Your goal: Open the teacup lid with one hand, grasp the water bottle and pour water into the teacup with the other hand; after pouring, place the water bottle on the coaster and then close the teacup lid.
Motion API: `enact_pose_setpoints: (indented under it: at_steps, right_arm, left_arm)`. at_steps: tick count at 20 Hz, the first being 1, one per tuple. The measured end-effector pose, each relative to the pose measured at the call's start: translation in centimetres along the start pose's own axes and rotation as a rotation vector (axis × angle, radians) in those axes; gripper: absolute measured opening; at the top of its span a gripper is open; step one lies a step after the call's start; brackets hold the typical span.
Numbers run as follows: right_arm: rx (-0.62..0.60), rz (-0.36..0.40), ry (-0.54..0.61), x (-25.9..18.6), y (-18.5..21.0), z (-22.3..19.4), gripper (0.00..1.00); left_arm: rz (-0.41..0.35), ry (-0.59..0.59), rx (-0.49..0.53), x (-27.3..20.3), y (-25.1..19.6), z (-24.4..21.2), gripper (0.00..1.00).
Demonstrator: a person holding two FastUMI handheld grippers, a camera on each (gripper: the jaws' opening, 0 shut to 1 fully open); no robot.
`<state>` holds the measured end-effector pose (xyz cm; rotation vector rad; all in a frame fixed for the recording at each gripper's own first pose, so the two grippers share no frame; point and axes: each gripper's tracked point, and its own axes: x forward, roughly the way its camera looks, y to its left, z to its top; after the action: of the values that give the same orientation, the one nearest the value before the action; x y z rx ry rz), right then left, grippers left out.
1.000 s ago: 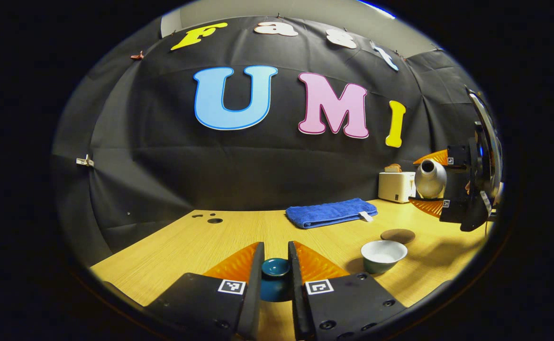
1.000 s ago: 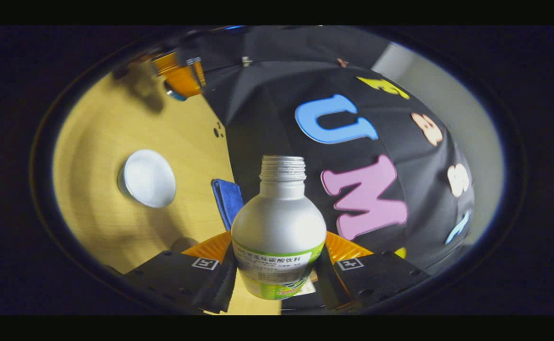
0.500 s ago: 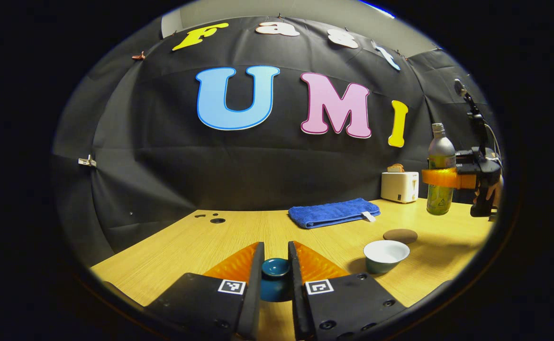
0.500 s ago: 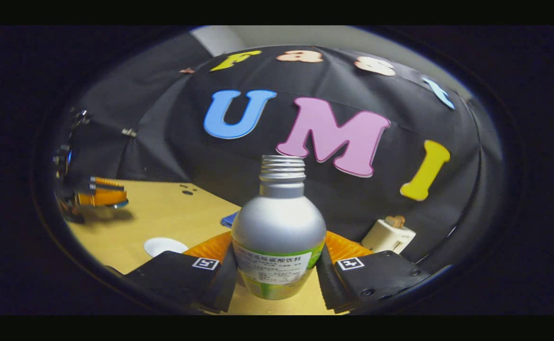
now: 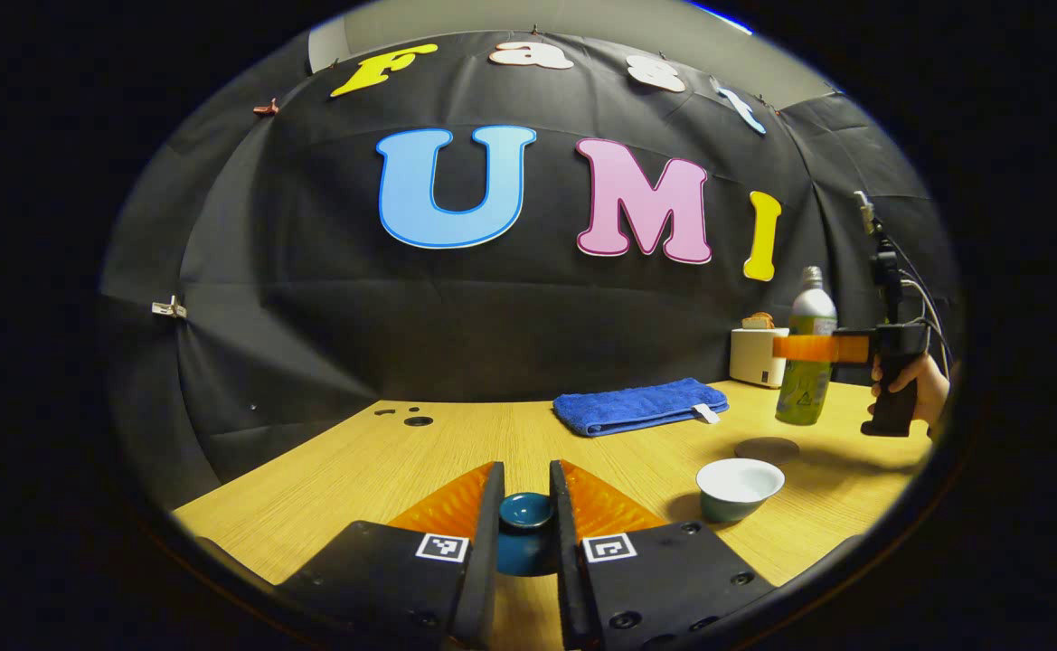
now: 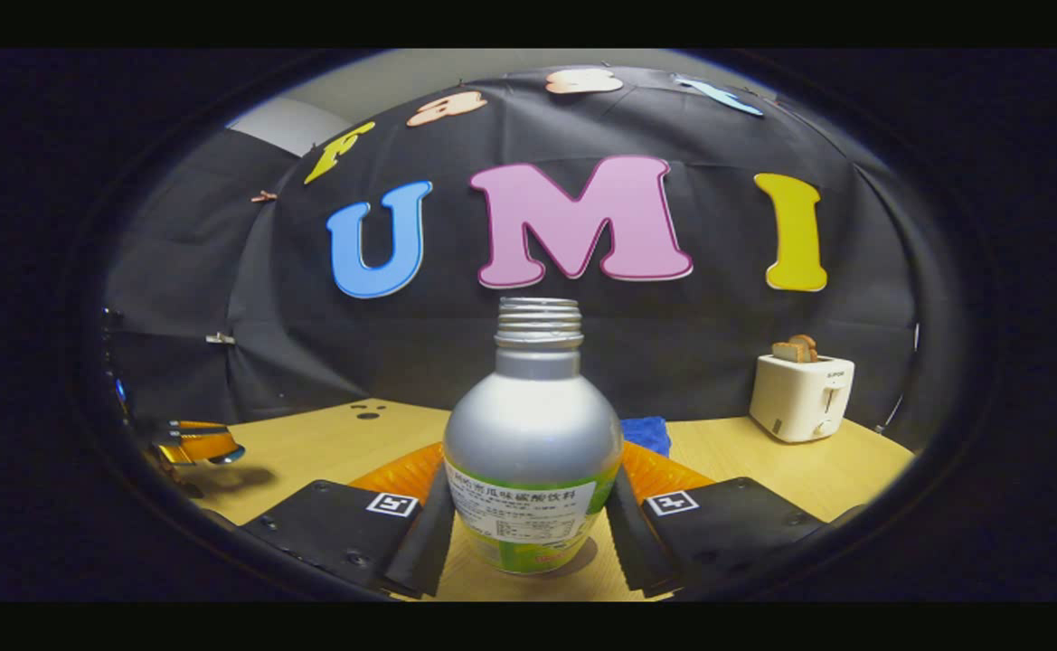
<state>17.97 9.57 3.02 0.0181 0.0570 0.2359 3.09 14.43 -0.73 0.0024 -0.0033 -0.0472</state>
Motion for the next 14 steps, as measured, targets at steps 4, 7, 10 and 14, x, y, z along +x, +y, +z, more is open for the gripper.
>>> enact_pose_setpoints:
  at_steps: [4,7,10,14]
  right_arm:
    - [-0.006,-0.011,0.068,3.5,-0.1,-2.6,0.77]
    - [0.0,-0.022,0.076,4.0,-0.1,-3.6,0.77]
    - [0.018,-0.044,0.079,4.4,-1.0,-4.3,0.79]
    - [0.033,-0.051,0.067,4.5,-1.4,-4.4,0.81]
  left_arm:
    - [0.0,0.0,0.0,0.0,0.0,0.0,0.32]
    - [-0.004,0.0,0.0,0.0,-0.1,-0.1,0.34]
    - [-0.005,0.0,0.0,0.0,-0.1,0.0,0.32]
    - [-0.005,0.0,0.0,0.0,-0.1,0.0,0.32]
